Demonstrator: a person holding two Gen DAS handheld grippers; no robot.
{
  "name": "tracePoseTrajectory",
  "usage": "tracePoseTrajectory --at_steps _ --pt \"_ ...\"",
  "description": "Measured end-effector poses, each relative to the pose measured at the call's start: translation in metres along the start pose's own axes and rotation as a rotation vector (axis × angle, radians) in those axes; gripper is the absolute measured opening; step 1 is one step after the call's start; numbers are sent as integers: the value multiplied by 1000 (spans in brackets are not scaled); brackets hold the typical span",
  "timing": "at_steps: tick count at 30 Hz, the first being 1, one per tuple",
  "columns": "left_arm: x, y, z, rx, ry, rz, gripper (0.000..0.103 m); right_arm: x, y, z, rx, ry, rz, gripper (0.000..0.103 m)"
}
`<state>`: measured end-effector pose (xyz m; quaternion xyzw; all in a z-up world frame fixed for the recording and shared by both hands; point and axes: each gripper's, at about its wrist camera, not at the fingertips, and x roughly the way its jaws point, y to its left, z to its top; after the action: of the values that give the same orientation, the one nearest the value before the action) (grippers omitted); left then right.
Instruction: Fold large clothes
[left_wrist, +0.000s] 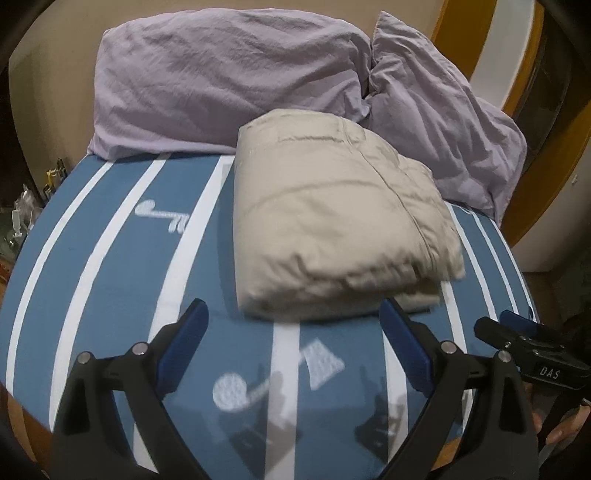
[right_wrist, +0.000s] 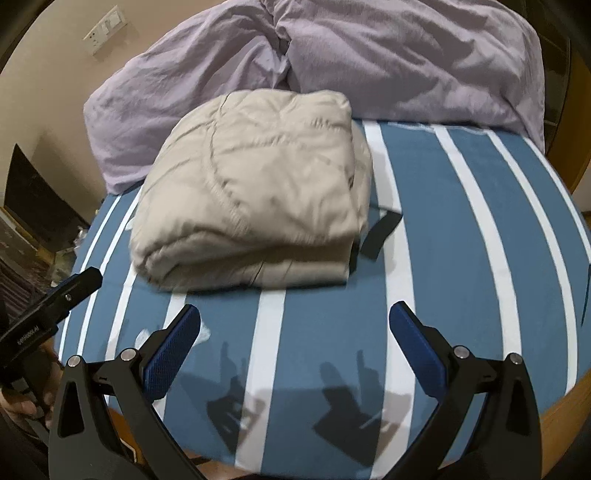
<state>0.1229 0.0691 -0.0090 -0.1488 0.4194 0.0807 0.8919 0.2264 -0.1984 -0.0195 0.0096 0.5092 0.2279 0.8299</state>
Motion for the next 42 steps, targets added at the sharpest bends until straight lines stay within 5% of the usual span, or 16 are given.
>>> tracePoseTrajectory --at_steps 10,42 --pt "-17 -5 -32 -10 14 -24 93 -22 3 -19 24 -46 13 102" --pt "-18 -10 -31 -15 11 -67 93 -22 15 -27 7 -50 46 102"
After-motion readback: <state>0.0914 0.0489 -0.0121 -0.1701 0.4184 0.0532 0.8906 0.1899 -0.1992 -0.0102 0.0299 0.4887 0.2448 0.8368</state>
